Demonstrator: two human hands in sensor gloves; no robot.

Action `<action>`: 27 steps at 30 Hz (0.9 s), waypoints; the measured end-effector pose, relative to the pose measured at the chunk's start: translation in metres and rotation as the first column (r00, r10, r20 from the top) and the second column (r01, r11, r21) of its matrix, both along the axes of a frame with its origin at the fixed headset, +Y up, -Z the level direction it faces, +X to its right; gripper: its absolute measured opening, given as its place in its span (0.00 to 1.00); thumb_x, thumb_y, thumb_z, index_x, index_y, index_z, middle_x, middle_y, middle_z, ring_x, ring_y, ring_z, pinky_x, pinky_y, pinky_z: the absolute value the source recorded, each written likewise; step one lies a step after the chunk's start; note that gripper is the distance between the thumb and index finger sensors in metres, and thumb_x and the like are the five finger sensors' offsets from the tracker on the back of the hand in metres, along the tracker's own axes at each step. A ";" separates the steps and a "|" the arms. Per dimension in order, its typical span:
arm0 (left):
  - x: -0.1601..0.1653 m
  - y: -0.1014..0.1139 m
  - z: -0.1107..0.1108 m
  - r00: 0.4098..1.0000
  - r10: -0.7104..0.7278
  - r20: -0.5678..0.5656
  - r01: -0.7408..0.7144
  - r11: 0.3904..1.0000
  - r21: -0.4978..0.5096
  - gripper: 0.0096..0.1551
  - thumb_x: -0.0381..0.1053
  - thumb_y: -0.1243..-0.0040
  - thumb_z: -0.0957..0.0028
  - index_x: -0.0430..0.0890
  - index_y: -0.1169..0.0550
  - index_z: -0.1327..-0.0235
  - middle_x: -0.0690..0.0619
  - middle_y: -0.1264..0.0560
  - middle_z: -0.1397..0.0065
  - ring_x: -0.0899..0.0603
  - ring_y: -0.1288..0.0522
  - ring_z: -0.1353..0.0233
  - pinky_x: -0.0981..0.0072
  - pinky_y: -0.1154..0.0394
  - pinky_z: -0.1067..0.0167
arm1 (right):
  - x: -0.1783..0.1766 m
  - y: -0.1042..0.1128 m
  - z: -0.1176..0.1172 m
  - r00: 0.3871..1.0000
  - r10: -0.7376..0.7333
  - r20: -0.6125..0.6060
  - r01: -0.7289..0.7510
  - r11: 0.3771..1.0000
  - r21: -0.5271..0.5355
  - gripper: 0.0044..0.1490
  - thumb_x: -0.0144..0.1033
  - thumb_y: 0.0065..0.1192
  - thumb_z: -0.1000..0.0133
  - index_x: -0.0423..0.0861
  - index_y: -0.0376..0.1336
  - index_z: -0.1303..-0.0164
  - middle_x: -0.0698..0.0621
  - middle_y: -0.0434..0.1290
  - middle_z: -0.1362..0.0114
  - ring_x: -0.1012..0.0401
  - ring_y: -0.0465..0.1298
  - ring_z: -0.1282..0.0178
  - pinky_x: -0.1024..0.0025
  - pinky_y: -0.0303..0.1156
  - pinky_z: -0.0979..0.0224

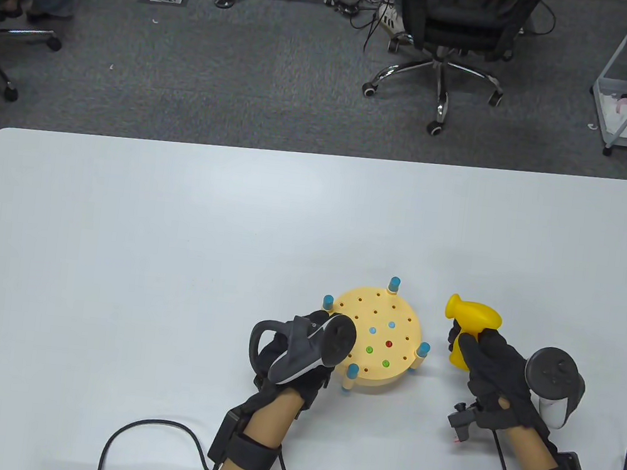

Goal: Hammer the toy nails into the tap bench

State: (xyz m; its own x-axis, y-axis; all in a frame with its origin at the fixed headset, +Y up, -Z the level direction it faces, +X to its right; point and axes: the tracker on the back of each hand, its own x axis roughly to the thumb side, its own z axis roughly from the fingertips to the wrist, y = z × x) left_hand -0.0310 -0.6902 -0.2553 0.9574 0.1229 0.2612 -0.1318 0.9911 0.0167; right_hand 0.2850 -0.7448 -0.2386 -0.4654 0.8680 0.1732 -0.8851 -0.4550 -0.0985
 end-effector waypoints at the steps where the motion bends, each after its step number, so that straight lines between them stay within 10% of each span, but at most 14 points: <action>1: 0.000 0.000 -0.001 1.000 -0.015 -0.001 0.015 1.000 -0.005 0.21 0.48 0.32 0.60 0.54 0.18 0.51 0.46 0.14 0.53 0.47 0.14 0.66 0.61 0.18 0.69 | 0.000 0.000 0.000 1.000 0.002 -0.001 -0.002 1.000 -0.001 0.41 0.55 0.49 0.48 0.40 0.62 0.32 0.43 0.75 0.39 0.53 0.80 0.47 0.55 0.74 0.40; 19: 0.024 -0.011 -0.007 0.969 -0.234 0.074 0.239 0.968 -0.078 0.24 0.49 0.34 0.58 0.53 0.20 0.46 0.47 0.16 0.50 0.47 0.15 0.61 0.59 0.19 0.64 | -0.001 -0.003 -0.001 1.000 0.016 -0.005 -0.016 1.000 0.000 0.41 0.55 0.49 0.49 0.40 0.62 0.32 0.43 0.75 0.40 0.53 0.80 0.47 0.55 0.74 0.40; 27: -0.020 0.018 -0.011 0.962 0.264 -0.072 -0.253 0.959 0.129 0.31 0.56 0.39 0.57 0.49 0.23 0.39 0.42 0.18 0.44 0.43 0.17 0.60 0.57 0.22 0.64 | -0.007 0.019 0.005 0.994 0.109 -0.014 -0.106 0.987 0.116 0.42 0.53 0.48 0.47 0.40 0.61 0.29 0.43 0.75 0.38 0.52 0.79 0.46 0.54 0.74 0.39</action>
